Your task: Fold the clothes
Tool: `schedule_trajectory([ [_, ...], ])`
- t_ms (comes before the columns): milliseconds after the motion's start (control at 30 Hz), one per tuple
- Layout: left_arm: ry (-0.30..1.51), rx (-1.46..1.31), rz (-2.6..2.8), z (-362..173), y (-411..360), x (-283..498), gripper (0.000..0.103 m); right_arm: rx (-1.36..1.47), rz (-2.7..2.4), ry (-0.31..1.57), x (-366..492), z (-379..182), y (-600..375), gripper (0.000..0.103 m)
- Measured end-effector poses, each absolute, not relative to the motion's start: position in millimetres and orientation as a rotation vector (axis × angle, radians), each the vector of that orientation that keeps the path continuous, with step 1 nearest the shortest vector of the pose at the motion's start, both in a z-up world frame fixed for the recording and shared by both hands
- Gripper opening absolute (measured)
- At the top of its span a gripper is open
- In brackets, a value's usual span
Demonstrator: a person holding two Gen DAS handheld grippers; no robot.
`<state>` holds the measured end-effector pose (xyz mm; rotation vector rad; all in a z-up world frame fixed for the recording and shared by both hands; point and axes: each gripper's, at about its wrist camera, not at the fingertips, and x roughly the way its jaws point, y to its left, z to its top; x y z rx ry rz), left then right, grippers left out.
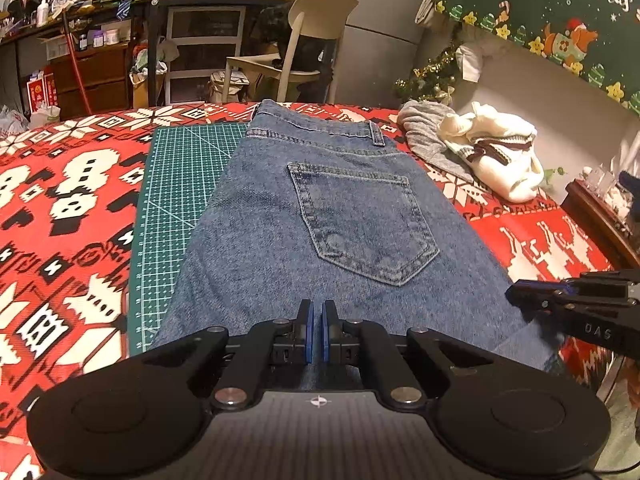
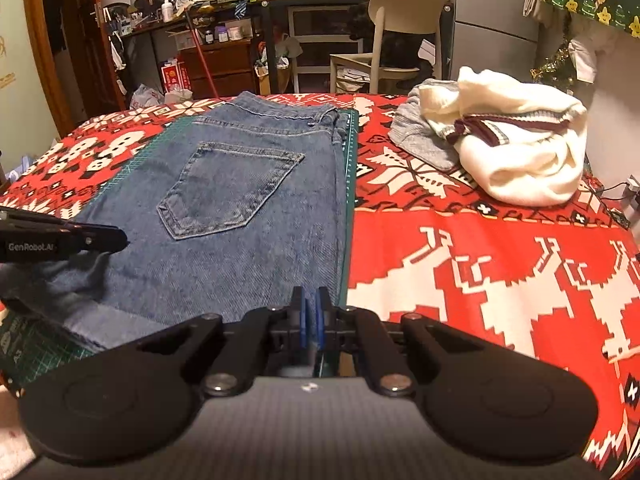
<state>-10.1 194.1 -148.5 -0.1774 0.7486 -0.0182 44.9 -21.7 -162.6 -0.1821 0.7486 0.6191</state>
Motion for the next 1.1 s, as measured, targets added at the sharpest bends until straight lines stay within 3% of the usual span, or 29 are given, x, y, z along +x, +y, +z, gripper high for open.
schedule_trajectory([
  [467, 0.751, -0.153, -0.011, -150, 202, -44, 0.005, -0.162, 0.605, 0.738, 29, -163, -35, 0.005],
  [700, 0.733, -0.203, -0.016, -146, 205, -55, 0.005, -0.108, 0.597, 0.739, 25, -158, -45, 0.01],
  [1100, 0.736, -0.22, -0.137, -145, 172, -7, 0.006, -0.195, 0.748, 0.691, 27, -145, 26, 0.01],
])
